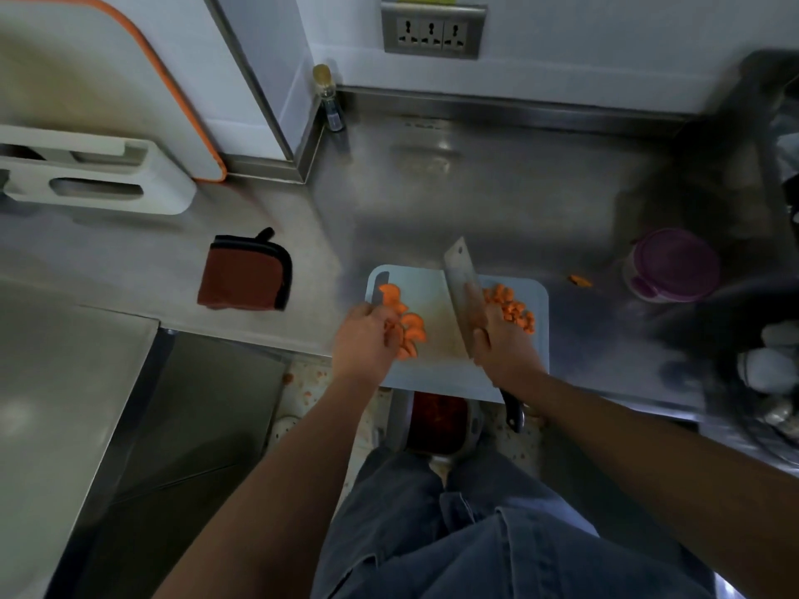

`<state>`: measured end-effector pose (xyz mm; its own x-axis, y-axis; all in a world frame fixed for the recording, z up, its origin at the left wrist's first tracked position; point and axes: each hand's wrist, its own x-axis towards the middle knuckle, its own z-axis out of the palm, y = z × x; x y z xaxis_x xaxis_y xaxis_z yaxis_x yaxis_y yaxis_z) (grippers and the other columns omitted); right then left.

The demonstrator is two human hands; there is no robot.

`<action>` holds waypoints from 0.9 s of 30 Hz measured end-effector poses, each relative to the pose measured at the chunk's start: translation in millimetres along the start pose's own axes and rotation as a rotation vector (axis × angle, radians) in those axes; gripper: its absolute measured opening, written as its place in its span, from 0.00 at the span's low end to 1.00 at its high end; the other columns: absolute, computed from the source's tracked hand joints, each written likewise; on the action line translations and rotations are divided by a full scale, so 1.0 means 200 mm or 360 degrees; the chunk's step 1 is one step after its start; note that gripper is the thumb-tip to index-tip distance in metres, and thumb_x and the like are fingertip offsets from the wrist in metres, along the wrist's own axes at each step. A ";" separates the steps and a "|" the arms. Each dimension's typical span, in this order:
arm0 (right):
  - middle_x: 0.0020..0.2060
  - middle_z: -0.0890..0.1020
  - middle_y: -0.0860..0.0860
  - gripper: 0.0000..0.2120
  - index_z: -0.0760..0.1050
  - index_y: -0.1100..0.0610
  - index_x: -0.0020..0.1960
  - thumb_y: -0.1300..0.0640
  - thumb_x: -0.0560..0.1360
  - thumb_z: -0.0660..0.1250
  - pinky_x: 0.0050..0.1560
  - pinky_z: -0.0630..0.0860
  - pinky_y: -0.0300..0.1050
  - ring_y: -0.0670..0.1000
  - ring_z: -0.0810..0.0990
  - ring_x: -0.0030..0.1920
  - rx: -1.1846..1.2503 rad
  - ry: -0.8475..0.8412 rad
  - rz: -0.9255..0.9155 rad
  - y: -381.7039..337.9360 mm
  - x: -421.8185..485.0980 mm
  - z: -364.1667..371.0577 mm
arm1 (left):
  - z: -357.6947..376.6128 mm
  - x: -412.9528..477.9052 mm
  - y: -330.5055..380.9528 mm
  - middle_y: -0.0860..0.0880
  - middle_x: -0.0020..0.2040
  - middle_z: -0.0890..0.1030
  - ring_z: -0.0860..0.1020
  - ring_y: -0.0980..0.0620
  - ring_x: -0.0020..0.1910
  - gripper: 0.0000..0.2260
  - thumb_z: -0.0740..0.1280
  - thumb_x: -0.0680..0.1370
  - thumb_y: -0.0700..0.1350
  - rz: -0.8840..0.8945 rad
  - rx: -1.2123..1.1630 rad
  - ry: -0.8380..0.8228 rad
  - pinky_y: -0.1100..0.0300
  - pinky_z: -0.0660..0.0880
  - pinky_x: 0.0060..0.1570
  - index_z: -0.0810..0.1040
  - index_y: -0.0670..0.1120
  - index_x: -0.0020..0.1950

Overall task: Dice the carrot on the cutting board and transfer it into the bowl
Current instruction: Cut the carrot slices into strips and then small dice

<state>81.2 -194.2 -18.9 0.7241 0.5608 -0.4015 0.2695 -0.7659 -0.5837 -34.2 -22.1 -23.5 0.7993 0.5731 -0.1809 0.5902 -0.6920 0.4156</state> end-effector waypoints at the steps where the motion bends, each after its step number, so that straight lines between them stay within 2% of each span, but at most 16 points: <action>1: 0.44 0.80 0.59 0.19 0.59 0.60 0.71 0.60 0.81 0.55 0.37 0.80 0.56 0.53 0.77 0.33 -0.0004 -0.0036 -0.0018 -0.01 0.00 0.00 | -0.01 0.01 0.00 0.49 0.51 0.73 0.74 0.48 0.53 0.08 0.67 0.76 0.47 0.0088 -0.0001 -0.0048 0.57 0.73 0.46 0.79 0.49 0.54; 4: 0.40 0.80 0.59 0.10 0.63 0.60 0.61 0.60 0.81 0.55 0.36 0.79 0.59 0.53 0.74 0.31 -0.0048 -0.0089 -0.0036 -0.03 -0.01 -0.01 | 0.00 0.03 0.02 0.48 0.63 0.70 0.73 0.48 0.59 0.14 0.70 0.73 0.47 0.0377 0.0161 -0.0242 0.55 0.74 0.50 0.78 0.50 0.58; 7: 0.40 0.80 0.59 0.10 0.63 0.60 0.61 0.59 0.81 0.56 0.36 0.79 0.58 0.50 0.72 0.30 -0.0049 -0.0071 -0.0045 -0.04 -0.01 0.00 | 0.01 0.05 0.04 0.46 0.66 0.67 0.68 0.47 0.67 0.15 0.67 0.75 0.47 0.0567 0.0414 -0.0330 0.54 0.73 0.54 0.77 0.50 0.62; 13: 0.40 0.80 0.58 0.11 0.62 0.58 0.62 0.58 0.81 0.56 0.37 0.79 0.59 0.56 0.79 0.36 -0.0055 -0.0098 -0.0047 -0.04 -0.01 -0.02 | 0.02 0.09 0.07 0.47 0.65 0.70 0.59 0.46 0.73 0.14 0.65 0.78 0.49 0.0633 0.0496 -0.0362 0.53 0.68 0.64 0.77 0.46 0.63; 15: 0.39 0.79 0.58 0.10 0.63 0.58 0.61 0.58 0.81 0.56 0.36 0.79 0.60 0.57 0.79 0.35 -0.0064 -0.0093 -0.0051 -0.03 -0.01 -0.02 | 0.02 0.11 0.07 0.48 0.62 0.74 0.61 0.46 0.72 0.14 0.64 0.79 0.50 0.0708 0.0590 -0.0400 0.54 0.64 0.67 0.77 0.47 0.62; 18: 0.39 0.79 0.58 0.08 0.64 0.59 0.59 0.59 0.81 0.56 0.35 0.79 0.61 0.57 0.78 0.34 -0.0036 -0.0101 -0.0046 -0.03 -0.02 -0.03 | 0.03 0.14 0.08 0.48 0.57 0.77 0.66 0.48 0.67 0.12 0.63 0.80 0.50 0.0723 0.0602 -0.0441 0.55 0.66 0.64 0.77 0.46 0.59; 20: 0.39 0.80 0.58 0.10 0.63 0.60 0.61 0.59 0.81 0.56 0.35 0.79 0.59 0.56 0.78 0.34 -0.0010 -0.0106 -0.0035 -0.02 -0.02 -0.04 | 0.04 0.14 0.10 0.47 0.56 0.78 0.69 0.49 0.63 0.10 0.63 0.80 0.49 0.0659 0.0494 -0.0472 0.56 0.68 0.60 0.77 0.46 0.57; 22: 0.43 0.80 0.58 0.15 0.62 0.60 0.67 0.59 0.81 0.56 0.38 0.78 0.55 0.55 0.78 0.37 0.0017 -0.0097 -0.0013 -0.02 -0.02 -0.05 | 0.06 0.14 0.13 0.47 0.53 0.80 0.75 0.49 0.58 0.09 0.65 0.80 0.48 0.0428 0.0220 -0.0480 0.56 0.72 0.54 0.78 0.45 0.55; 25: 0.59 0.76 0.63 0.24 0.54 0.62 0.76 0.60 0.82 0.55 0.56 0.72 0.57 0.62 0.76 0.57 -0.0066 -0.0067 -0.0007 0.00 -0.03 -0.07 | 0.12 0.15 0.21 0.47 0.47 0.82 0.79 0.47 0.48 0.07 0.70 0.76 0.47 -0.0036 -0.0235 -0.0371 0.51 0.76 0.50 0.80 0.45 0.50; 26: 0.63 0.73 0.64 0.26 0.52 0.62 0.77 0.59 0.82 0.55 0.60 0.70 0.59 0.65 0.73 0.62 -0.0081 -0.0071 -0.0007 0.00 -0.04 -0.08 | 0.15 0.16 0.23 0.48 0.46 0.83 0.79 0.47 0.48 0.06 0.71 0.75 0.47 -0.0179 -0.0334 -0.0330 0.50 0.77 0.51 0.80 0.46 0.49; 27: 0.63 0.73 0.64 0.27 0.51 0.60 0.77 0.59 0.82 0.55 0.61 0.70 0.60 0.65 0.73 0.62 -0.0076 -0.0077 -0.0002 0.01 -0.05 -0.09 | 0.17 0.16 0.26 0.48 0.46 0.83 0.79 0.47 0.48 0.06 0.71 0.74 0.48 -0.0306 -0.0394 -0.0296 0.48 0.77 0.51 0.80 0.48 0.48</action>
<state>85.7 -206.1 -3.3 0.6924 0.5757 -0.4350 0.3014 -0.7785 -0.5505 25.9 -54.4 -38.2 0.6967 0.5770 -0.4264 0.7047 -0.4390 0.5574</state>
